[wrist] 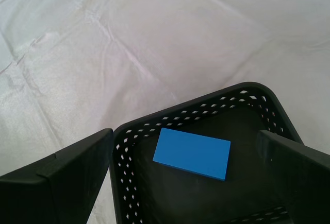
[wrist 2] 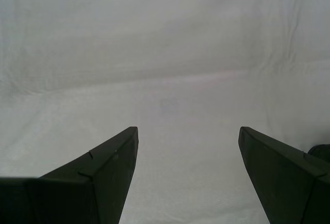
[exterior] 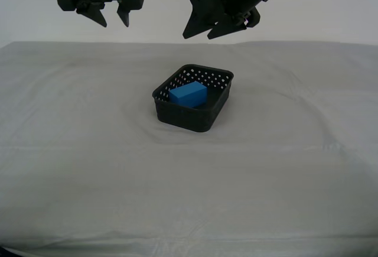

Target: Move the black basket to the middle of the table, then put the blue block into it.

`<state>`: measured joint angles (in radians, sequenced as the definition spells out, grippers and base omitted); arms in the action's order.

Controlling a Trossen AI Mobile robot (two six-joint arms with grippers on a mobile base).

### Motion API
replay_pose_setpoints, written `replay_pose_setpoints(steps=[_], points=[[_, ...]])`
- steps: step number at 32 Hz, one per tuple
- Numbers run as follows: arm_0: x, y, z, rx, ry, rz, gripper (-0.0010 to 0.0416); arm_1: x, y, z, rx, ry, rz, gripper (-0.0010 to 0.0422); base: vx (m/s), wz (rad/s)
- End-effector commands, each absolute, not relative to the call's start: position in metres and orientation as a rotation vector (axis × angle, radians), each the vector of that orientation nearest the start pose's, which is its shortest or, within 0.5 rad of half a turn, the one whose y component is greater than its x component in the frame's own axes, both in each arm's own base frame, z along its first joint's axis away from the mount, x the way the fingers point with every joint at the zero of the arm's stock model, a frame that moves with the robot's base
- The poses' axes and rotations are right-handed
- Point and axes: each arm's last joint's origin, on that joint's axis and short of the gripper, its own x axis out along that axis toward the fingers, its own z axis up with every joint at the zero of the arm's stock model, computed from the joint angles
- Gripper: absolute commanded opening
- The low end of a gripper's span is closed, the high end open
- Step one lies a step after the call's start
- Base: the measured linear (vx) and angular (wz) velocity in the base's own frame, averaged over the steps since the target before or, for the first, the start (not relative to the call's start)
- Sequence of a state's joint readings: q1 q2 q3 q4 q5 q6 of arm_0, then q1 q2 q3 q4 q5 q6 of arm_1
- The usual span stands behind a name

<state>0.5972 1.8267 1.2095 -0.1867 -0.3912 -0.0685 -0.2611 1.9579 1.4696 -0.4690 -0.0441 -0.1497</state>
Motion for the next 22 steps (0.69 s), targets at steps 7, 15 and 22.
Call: replay_pose_setpoints(steps=[7,15,22], points=[[0.3138,0.2268,0.1986,-0.147,0.797,0.962,0.0387,0.4061,-0.107,0.2071,0.009,0.958,-0.128,0.0265,0.0,0.0],[0.3138,0.2268,0.1986,-0.147,0.797,0.963,0.0387,0.4061,-0.107,0.2071,0.009,0.958,-0.127,0.0265,0.0,0.0],[0.3138,0.2268,0.1986,-0.147,0.797,0.962,0.0387,0.4061,-0.107,0.2071,0.009,0.958,-0.127,0.0265,0.0,0.0]])
